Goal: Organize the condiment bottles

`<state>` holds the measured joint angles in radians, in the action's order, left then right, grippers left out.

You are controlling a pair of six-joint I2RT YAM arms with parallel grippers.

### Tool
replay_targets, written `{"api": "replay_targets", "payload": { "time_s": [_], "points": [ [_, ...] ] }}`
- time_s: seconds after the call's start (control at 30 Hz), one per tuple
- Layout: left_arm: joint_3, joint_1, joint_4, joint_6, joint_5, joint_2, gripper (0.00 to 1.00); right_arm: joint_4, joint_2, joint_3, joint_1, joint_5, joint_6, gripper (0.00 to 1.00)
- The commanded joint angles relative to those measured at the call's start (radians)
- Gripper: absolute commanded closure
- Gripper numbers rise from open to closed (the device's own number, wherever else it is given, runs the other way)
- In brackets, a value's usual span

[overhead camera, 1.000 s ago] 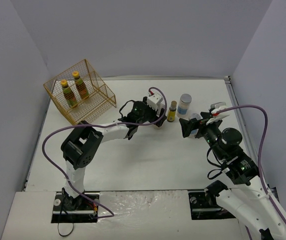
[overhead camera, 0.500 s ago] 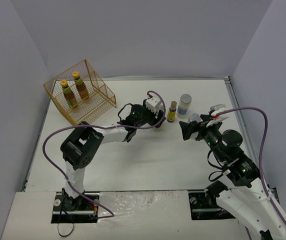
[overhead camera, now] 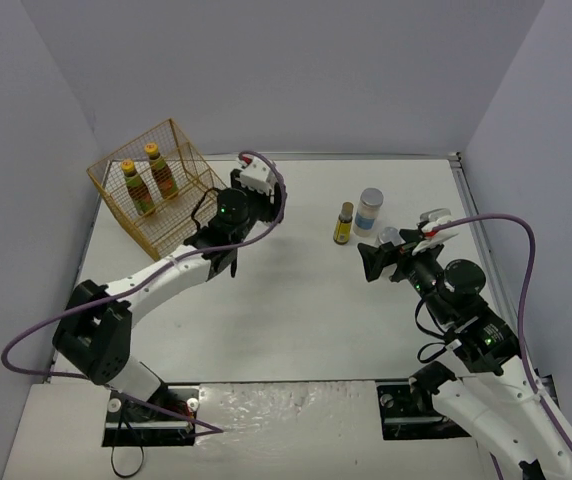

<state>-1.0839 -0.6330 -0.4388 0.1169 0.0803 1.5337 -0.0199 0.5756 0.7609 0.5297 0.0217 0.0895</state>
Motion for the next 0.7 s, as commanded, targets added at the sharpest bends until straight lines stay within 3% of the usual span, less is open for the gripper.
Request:
{"api": "replay_targets", "payload": {
  "time_s": [0.0, 0.23, 0.4, 0.67],
  "points": [
    [-0.155, 0.093, 0.016, -0.002, 0.229, -0.107, 1.0, 0.079, 0.022, 0.009, -0.002, -0.043, 0.003, 0.0],
    [-0.271, 0.246, 0.027, 0.003, 0.388, -0.049, 1.0, 0.094, 0.033, -0.001, -0.002, -0.059, 0.006, 0.0],
    [-0.368, 0.348, 0.044, 0.04, 0.381, 0.046, 1.0, 0.098, 0.041, -0.006, -0.002, -0.069, 0.007, 0.0],
    [-0.475, 0.424, 0.044, 0.046, 0.379, 0.171, 1.0, 0.1, 0.05, -0.009, -0.002, -0.085, -0.003, 0.0]
  ]
}}
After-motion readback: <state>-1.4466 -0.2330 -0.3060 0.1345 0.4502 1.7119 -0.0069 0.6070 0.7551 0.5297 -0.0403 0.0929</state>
